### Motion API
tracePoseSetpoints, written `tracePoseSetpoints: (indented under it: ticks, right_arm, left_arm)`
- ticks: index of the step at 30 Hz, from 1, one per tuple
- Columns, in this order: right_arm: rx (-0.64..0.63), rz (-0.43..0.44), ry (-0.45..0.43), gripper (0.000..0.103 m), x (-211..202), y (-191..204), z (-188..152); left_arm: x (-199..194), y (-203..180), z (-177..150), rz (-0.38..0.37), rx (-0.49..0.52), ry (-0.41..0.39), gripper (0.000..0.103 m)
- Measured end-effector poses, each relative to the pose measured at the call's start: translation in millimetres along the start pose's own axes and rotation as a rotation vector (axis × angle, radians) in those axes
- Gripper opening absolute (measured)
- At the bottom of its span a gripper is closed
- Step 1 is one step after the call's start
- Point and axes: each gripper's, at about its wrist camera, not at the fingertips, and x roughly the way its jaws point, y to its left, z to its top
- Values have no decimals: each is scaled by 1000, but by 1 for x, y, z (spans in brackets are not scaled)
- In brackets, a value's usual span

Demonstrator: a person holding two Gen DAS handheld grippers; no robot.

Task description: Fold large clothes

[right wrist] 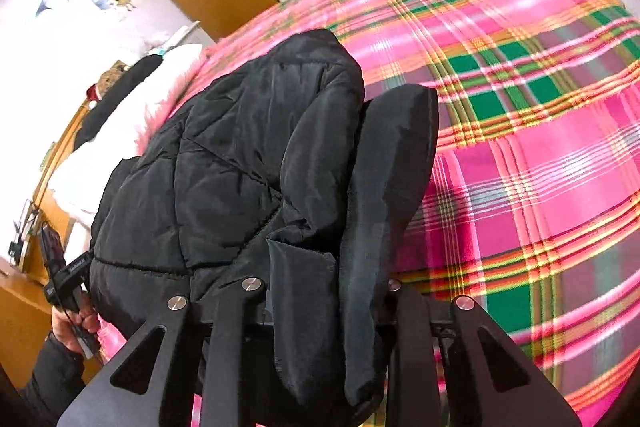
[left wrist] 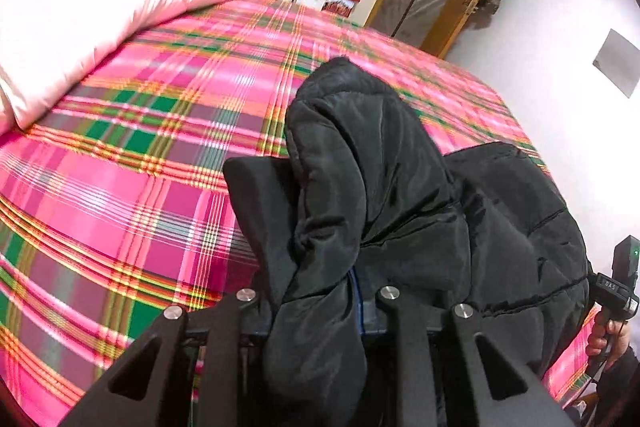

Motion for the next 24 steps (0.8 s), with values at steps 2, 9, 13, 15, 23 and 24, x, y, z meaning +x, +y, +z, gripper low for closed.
tracePoseSetpoints:
  ticks: [2,9,13,15,23,24]
  right_arm:
    - [0,12,-10,23,-12,4,-3]
    - [-2,51,-59,23,-50,26,-9]
    - [0,60,-79,24,-64,24,-5]
    - [3,59,-89,24,-70,20,-4]
    - [30,5,-147,24,-101,-31,20]
    - [32,-4,-151,24,-104,-35,23]
  left_arm:
    - [-18,-3,2,-5,10,-19,26]
    - [-72,-13,-2,-21,16,-77,26]
    - [-88,-23,2,-29,28,-92,26]
    - [-92,-33,5,-37,40,-103,26]
    - [-69,-98,15,-102,67,-102,26]
    - [-62,-108,17,-111,71,-98,26]
